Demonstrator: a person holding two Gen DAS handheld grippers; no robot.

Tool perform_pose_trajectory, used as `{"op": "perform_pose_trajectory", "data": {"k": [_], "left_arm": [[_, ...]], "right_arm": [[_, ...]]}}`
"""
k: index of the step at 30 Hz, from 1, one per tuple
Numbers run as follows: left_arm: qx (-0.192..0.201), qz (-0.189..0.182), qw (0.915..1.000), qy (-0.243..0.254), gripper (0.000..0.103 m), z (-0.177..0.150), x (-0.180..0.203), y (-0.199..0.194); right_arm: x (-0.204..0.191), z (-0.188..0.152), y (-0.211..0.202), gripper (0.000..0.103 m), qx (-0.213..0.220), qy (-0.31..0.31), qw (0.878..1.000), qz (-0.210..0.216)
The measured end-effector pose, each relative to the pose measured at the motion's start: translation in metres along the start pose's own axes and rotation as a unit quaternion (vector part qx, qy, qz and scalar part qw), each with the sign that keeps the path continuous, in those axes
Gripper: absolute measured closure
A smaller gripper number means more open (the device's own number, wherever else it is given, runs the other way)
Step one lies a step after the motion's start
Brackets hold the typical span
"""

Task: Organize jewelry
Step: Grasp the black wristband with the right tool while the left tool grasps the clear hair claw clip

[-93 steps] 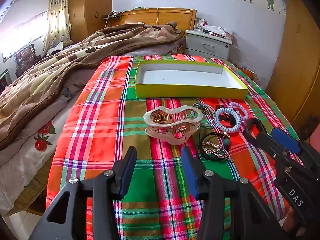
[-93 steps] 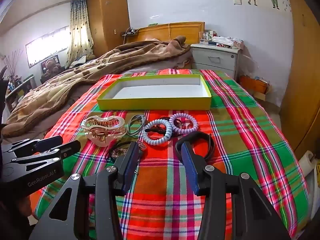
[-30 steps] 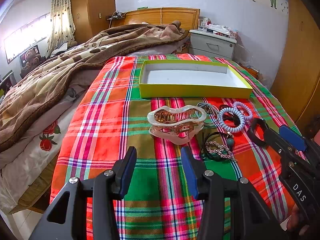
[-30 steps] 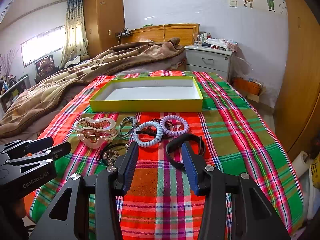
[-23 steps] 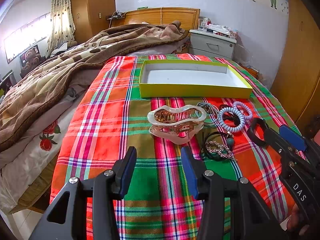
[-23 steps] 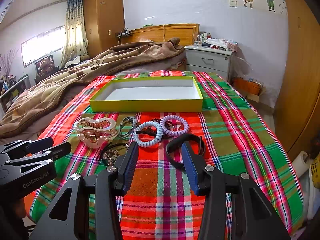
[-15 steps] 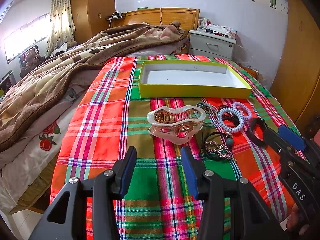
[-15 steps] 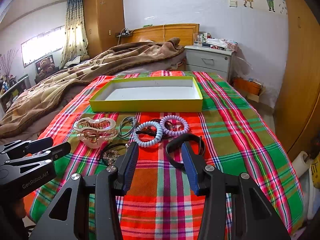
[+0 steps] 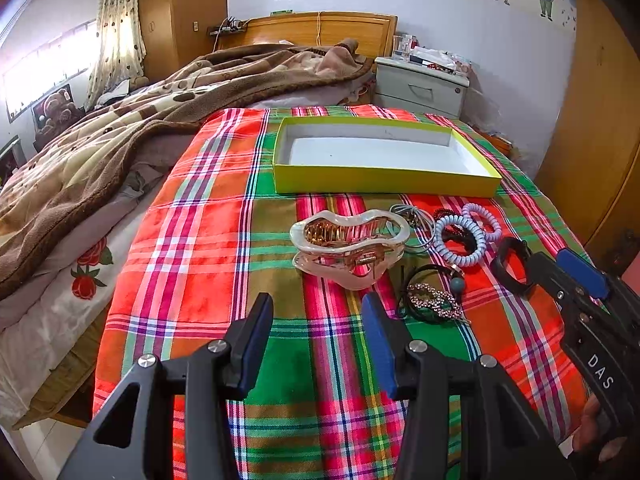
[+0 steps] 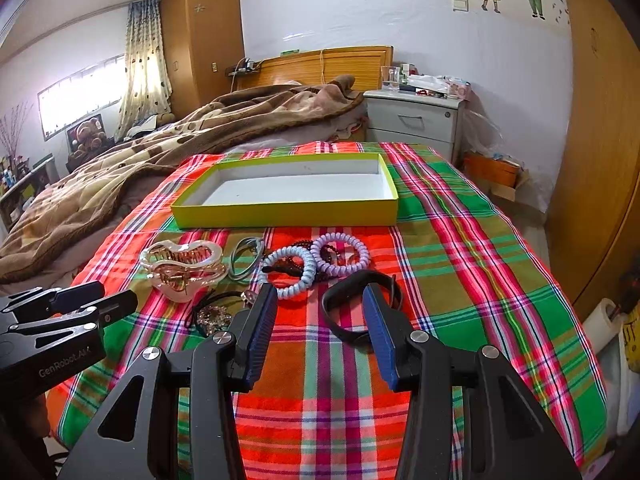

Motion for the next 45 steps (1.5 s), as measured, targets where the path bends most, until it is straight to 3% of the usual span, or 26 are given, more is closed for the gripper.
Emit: {"op": "perform_pose_trajectory", "data": {"k": [7, 13, 18, 26, 32, 35, 40, 45], "left_arm": [[-0.013, -0.028, 0.9995, -0.001, 0.055, 0.002, -0.006, 0.007], [-0.021, -0.083, 0.9961, -0.023, 0.055, 0.011, -0.022, 0.013], [-0.017, -0.099, 0.9947, -0.024, 0.055, 0.022, -0.029, 0.015], [-0.011, -0.083, 0.9959, -0.034, 0.055, 0.042, -0.045, 0.022], [-0.021, -0.088, 0.9953, -0.036, 0.055, 0.047, -0.052, 0.031], [-0.032, -0.1, 0.9937, -0.038, 0.055, 0.049, -0.055, 0.036], [-0.05, -0.126, 0.99, -0.04, 0.055, 0.055, -0.058, 0.046], [-0.069, -0.149, 0.9865, 0.001, 0.055, 0.064, -0.05, 0.055]], "right_arm": [[0.024, 0.006, 0.0, 0.057, 0.008, 0.018, 1.0, -0.014], [0.058, 0.013, 0.013, 0.057, -0.023, 0.043, 0.998, -0.031], [0.066, 0.013, 0.029, 0.057, -0.064, 0.053, 0.996, -0.01], [0.052, 0.008, 0.05, 0.057, -0.108, 0.045, 0.993, 0.015], [0.054, 0.005, 0.059, 0.058, -0.126, 0.046, 0.991, 0.001], [0.055, 0.006, 0.061, 0.079, -0.126, 0.043, 0.991, -0.014], [0.058, 0.008, 0.06, 0.091, -0.119, 0.045, 0.992, -0.017], [0.063, 0.009, 0.057, 0.092, -0.107, 0.044, 0.993, -0.021]]}}
Point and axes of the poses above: each gripper's, at about its wrist camera, not at the fingertips, and y roughly the way its jaws point, x to its right, z to its top, the point moved 1 cm from there along y, roughly the way its jaws point, and after that the axes turned 3 degrees about y, right-handed, at the moved point
